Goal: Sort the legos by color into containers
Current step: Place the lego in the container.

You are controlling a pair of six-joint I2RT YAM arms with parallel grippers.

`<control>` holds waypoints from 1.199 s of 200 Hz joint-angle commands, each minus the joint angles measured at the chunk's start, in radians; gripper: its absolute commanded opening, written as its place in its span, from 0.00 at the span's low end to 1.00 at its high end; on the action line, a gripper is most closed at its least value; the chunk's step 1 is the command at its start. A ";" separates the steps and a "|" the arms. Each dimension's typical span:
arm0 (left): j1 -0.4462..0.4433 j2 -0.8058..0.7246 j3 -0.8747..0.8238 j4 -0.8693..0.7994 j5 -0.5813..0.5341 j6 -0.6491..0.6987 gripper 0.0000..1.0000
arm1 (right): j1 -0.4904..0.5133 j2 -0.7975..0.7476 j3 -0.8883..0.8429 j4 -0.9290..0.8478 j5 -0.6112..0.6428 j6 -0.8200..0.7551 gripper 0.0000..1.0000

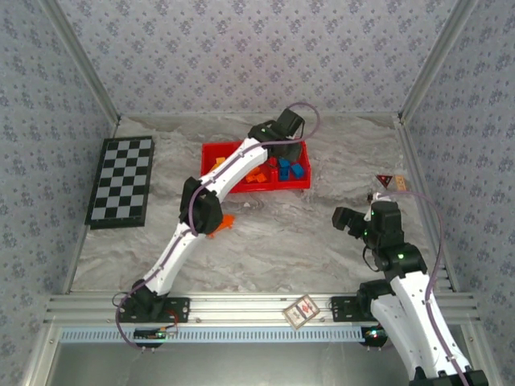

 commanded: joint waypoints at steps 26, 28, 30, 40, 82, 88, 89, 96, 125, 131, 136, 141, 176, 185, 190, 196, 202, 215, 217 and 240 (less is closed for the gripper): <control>0.000 0.026 0.035 0.050 0.052 0.014 0.54 | -0.007 0.040 0.007 0.042 -0.035 -0.031 1.00; 0.000 0.026 0.035 0.053 0.052 0.013 0.55 | -0.006 0.040 0.006 0.043 -0.036 -0.032 1.00; 0.000 0.027 0.035 0.056 0.053 0.012 0.55 | -0.007 0.040 0.006 0.043 -0.037 -0.032 1.00; 0.001 0.026 0.037 0.065 0.057 0.007 0.57 | -0.008 0.037 0.003 0.047 -0.038 -0.035 1.00; 0.000 0.010 0.047 0.076 0.056 0.014 0.67 | -0.009 0.025 0.003 0.046 -0.040 -0.034 1.00; 0.000 0.004 0.047 0.075 0.052 0.019 0.67 | -0.009 0.023 0.003 0.046 -0.041 -0.035 1.00; 0.000 0.003 0.046 0.074 0.051 0.020 0.67 | -0.009 0.023 0.003 0.046 -0.041 -0.034 1.00; 0.000 -0.007 0.046 0.073 0.042 0.025 0.67 | -0.009 0.022 0.003 0.044 -0.042 -0.035 1.00; 0.000 -0.074 0.030 0.049 -0.011 0.053 0.69 | -0.008 0.013 0.006 0.040 -0.044 -0.036 1.00; -0.001 -0.093 0.022 0.040 -0.026 0.060 0.70 | -0.008 0.011 0.006 0.039 -0.045 -0.036 1.00; -0.001 -0.111 0.011 0.029 -0.039 0.066 0.71 | -0.008 0.010 0.007 0.038 -0.045 -0.037 0.99; -0.002 -0.130 -0.002 0.020 -0.056 0.068 0.72 | -0.009 0.009 0.007 0.036 -0.045 -0.036 1.00; -0.019 -0.356 -0.326 0.066 -0.145 0.051 0.85 | -0.009 0.006 0.006 0.038 -0.045 -0.039 1.00; -0.031 -0.439 -0.464 0.129 -0.169 0.055 0.91 | -0.009 0.006 0.005 0.038 -0.046 -0.040 1.00; -0.036 -0.486 -0.534 0.166 -0.178 0.058 0.93 | -0.010 0.006 0.006 0.038 -0.047 -0.038 1.00; -0.042 -0.537 -0.610 0.206 -0.186 0.066 0.93 | -0.010 0.006 0.006 0.036 -0.045 -0.038 1.00; -0.046 -0.584 -0.696 0.250 -0.180 0.083 0.94 | -0.010 0.007 0.007 0.035 -0.042 -0.037 1.00; -0.062 -0.685 -0.836 0.296 -0.154 0.137 0.98 | -0.010 0.005 0.013 0.024 -0.038 -0.037 1.00; -0.064 -0.698 -0.855 0.299 -0.156 0.145 0.99 | -0.010 0.005 0.014 0.022 -0.036 -0.038 1.00; -0.087 -0.814 -1.015 0.234 -0.095 0.232 1.00 | -0.010 -0.004 0.015 0.018 -0.026 -0.038 1.00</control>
